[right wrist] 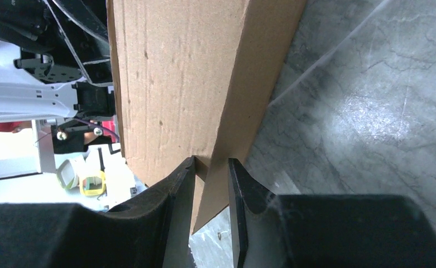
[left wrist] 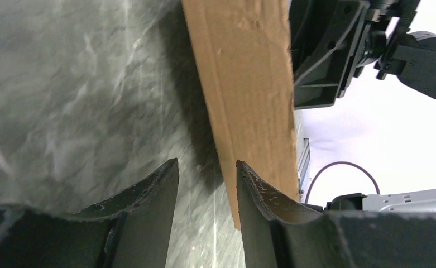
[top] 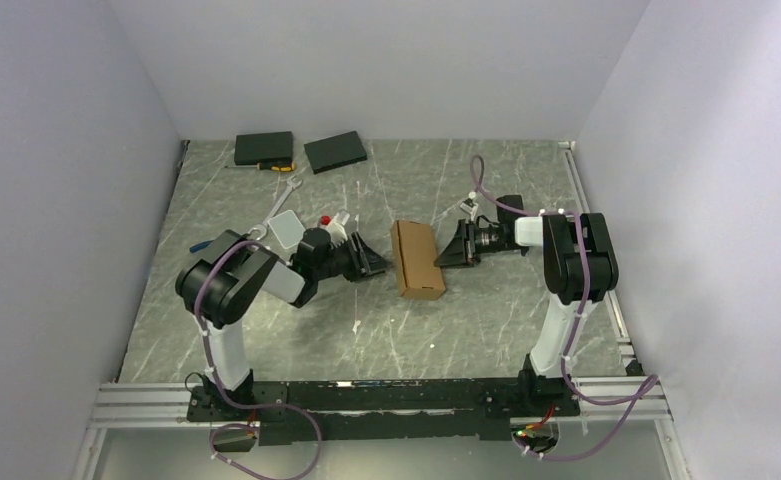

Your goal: Fold the paper box

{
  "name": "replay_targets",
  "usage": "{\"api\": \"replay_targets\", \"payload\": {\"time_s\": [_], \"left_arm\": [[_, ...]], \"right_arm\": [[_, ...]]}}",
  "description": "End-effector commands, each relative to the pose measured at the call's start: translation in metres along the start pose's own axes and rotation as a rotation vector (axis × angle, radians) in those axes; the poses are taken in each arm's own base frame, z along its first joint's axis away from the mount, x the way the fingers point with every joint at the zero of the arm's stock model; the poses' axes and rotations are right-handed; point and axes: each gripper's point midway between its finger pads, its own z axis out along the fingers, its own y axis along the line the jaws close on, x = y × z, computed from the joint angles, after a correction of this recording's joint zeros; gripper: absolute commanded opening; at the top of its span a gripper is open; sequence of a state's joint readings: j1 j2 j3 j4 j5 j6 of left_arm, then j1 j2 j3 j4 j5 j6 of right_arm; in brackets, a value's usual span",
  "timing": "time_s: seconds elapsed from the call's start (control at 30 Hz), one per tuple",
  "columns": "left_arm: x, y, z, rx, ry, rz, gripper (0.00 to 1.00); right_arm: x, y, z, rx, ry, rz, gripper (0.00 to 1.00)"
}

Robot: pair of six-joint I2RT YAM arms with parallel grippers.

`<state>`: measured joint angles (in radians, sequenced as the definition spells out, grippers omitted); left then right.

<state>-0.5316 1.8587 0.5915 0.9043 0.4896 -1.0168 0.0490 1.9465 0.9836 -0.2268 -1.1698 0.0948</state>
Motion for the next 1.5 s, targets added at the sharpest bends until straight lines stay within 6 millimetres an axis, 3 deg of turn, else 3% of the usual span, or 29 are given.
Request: {"api": "replay_targets", "payload": {"time_s": [0.0, 0.4, 0.63, 0.9, 1.13, 1.23, 1.4, 1.47], "left_arm": [[-0.014, -0.04, 0.013, 0.16, 0.003, 0.058, 0.48], [0.0, -0.043, 0.035, 0.197, 0.07, 0.045, 0.5], [0.0, -0.056, 0.043, 0.196, 0.084, 0.078, 0.5], [0.008, -0.063, 0.054, 0.133, 0.133, 0.125, 0.49], [0.016, -0.069, 0.067, 0.042, 0.181, 0.19, 0.5], [0.016, -0.063, 0.067, -0.025, 0.194, 0.199, 0.5], [0.015, -0.057, 0.069, -0.064, 0.204, 0.204, 0.5], [0.016, -0.056, 0.071, -0.068, 0.209, 0.203, 0.5]], "right_arm": [[0.003, -0.015, 0.0, 0.033, 0.0, -0.019, 0.3], [0.0, -0.022, -0.007, 0.084, -0.004, -0.031, 0.33], [-0.005, -0.026, -0.014, 0.156, -0.004, -0.106, 0.36], [-0.017, -0.027, -0.023, 0.245, -0.027, -0.189, 0.35], [-0.018, -0.023, -0.018, 0.259, -0.007, -0.221, 0.34], [-0.028, -0.023, -0.028, 0.321, -0.024, -0.261, 0.34], [-0.048, -0.02, -0.067, 0.388, -0.142, -0.285, 0.41], [-0.053, -0.011, -0.08, 0.361, -0.185, -0.299, 0.43]]}}
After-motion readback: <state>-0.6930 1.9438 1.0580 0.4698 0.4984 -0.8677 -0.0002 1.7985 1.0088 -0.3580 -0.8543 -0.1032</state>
